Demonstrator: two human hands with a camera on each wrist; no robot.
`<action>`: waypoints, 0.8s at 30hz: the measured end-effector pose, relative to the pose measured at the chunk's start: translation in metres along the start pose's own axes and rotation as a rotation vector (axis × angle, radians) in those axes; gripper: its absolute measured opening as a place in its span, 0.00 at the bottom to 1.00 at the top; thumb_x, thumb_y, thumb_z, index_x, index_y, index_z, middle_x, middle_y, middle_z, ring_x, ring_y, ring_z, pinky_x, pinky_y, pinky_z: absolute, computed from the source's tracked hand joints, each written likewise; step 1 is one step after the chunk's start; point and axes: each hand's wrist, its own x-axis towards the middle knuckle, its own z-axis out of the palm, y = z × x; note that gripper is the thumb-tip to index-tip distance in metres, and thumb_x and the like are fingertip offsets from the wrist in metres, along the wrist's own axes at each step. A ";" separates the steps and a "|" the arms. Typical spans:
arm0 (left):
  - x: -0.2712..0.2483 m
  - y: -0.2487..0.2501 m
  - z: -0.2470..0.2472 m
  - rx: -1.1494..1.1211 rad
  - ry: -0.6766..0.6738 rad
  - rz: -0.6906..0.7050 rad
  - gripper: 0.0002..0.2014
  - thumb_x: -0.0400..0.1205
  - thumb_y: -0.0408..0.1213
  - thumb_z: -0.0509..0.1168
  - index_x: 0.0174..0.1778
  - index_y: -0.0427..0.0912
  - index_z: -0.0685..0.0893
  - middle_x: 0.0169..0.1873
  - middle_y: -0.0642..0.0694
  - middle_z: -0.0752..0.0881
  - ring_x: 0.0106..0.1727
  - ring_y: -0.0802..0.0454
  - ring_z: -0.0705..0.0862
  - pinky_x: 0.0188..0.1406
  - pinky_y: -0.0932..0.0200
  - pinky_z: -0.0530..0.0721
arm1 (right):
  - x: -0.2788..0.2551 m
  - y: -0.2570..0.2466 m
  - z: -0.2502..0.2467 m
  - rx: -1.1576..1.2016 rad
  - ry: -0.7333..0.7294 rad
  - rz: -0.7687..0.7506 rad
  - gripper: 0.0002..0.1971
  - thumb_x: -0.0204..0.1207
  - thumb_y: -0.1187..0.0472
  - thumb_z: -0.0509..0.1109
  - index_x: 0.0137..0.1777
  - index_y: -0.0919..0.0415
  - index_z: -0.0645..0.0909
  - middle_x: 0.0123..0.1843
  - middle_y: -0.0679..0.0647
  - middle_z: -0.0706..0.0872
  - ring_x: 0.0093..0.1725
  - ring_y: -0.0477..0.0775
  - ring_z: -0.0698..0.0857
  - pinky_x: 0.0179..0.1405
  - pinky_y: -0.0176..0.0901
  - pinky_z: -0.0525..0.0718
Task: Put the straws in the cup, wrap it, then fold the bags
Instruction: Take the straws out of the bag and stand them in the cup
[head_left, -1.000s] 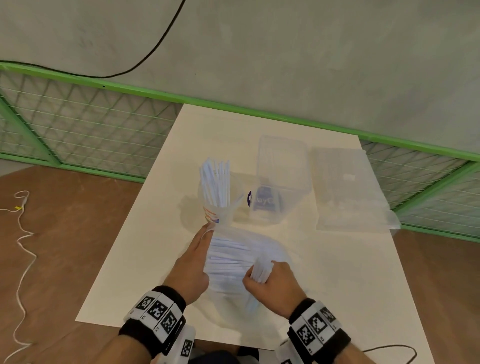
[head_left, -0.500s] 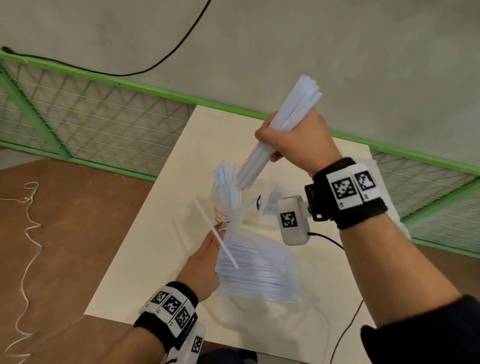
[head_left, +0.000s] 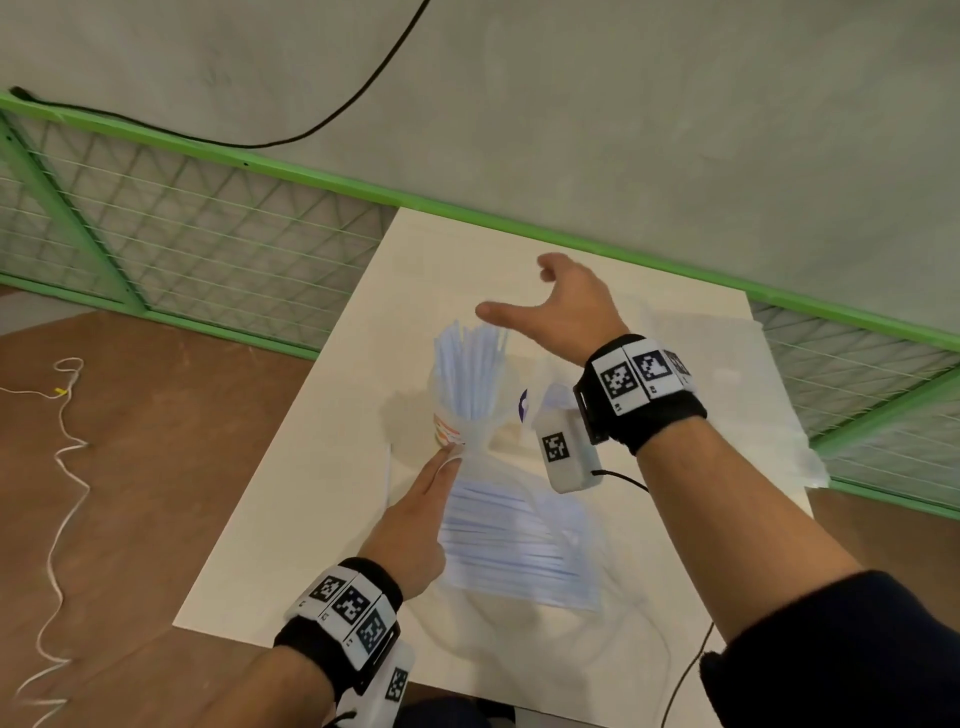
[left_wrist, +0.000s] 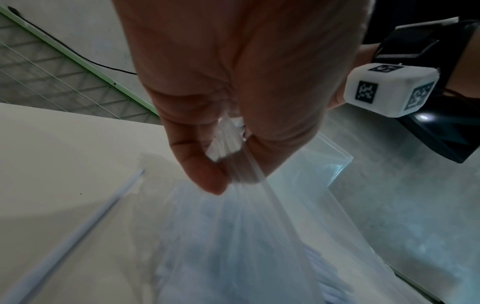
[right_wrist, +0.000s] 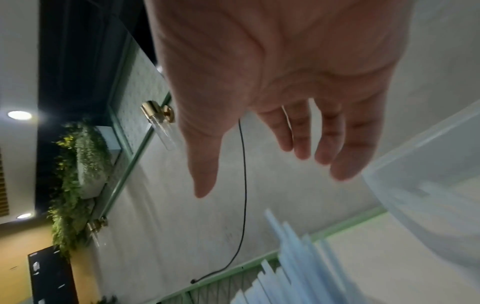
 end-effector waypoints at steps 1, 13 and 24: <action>-0.001 0.000 0.000 -0.005 -0.004 -0.002 0.50 0.69 0.15 0.55 0.85 0.53 0.48 0.82 0.69 0.43 0.82 0.65 0.54 0.69 0.73 0.64 | -0.003 -0.001 -0.002 -0.003 0.091 -0.038 0.44 0.66 0.35 0.77 0.77 0.57 0.69 0.73 0.53 0.76 0.71 0.56 0.77 0.69 0.51 0.77; -0.021 -0.008 0.010 0.238 -0.233 -0.055 0.41 0.76 0.22 0.55 0.83 0.54 0.53 0.79 0.54 0.64 0.58 0.42 0.82 0.50 0.53 0.82 | -0.091 -0.012 0.105 -0.143 -0.522 -0.471 0.15 0.75 0.68 0.64 0.61 0.59 0.83 0.48 0.54 0.86 0.46 0.53 0.83 0.48 0.49 0.83; -0.042 -0.034 0.023 0.344 -0.363 -0.002 0.34 0.77 0.34 0.61 0.81 0.42 0.59 0.74 0.45 0.66 0.71 0.46 0.68 0.66 0.49 0.77 | -0.068 0.013 0.205 -0.433 -0.759 -0.203 0.15 0.82 0.61 0.64 0.66 0.51 0.82 0.70 0.58 0.79 0.62 0.61 0.83 0.53 0.44 0.81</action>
